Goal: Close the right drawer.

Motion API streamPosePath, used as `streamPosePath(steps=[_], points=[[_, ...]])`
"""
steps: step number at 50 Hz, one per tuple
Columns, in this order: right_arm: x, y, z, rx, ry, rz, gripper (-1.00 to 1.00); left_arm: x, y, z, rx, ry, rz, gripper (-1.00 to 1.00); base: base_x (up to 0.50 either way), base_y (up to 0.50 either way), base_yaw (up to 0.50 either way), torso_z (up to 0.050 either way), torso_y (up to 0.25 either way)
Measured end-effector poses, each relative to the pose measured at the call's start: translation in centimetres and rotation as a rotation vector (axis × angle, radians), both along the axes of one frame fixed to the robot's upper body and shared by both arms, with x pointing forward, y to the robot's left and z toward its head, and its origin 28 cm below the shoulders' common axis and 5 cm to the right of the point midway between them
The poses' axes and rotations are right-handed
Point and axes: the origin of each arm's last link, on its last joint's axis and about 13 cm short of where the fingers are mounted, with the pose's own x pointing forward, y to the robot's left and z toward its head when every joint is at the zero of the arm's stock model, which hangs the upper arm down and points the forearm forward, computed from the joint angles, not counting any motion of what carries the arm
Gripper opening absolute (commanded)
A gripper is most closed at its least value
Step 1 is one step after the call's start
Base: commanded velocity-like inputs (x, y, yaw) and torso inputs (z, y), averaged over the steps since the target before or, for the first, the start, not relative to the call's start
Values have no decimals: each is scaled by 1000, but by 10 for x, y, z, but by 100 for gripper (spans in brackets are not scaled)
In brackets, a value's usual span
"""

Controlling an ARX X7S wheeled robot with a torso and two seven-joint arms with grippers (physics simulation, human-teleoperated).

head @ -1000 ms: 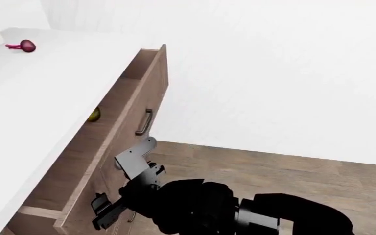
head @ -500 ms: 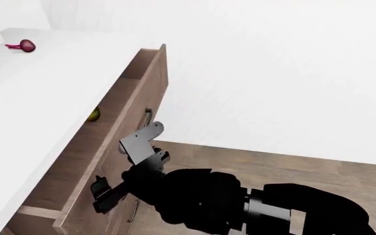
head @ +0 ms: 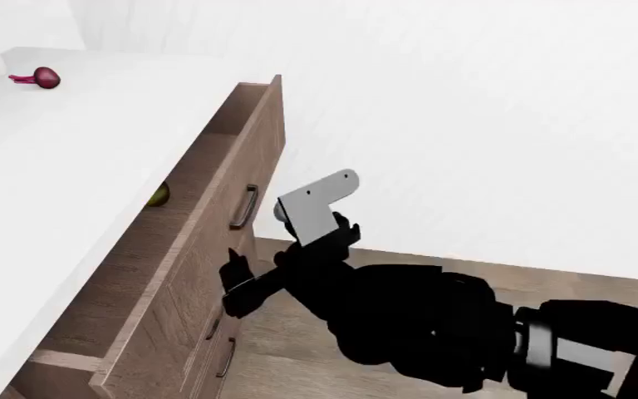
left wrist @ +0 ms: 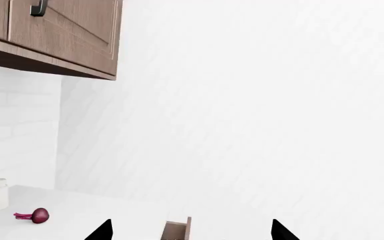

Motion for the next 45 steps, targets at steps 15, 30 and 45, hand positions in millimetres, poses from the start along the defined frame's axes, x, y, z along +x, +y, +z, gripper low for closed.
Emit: streamPosePath(steps=[15, 30, 45], points=[[-26, -50, 63, 34, -128, -194, 100, 1, -3, -4, 15, 6, -3, 100, 0, 0, 0, 0, 0], [-68, -96, 116, 34, -227, -350, 100, -1, -12, -11, 45, 18, -22, 100, 0, 0, 0, 0, 0], [-104, -128, 150, 43, -297, -460, 100, -3, -20, -18, 70, 29, -38, 100, 0, 0, 0, 0, 0]])
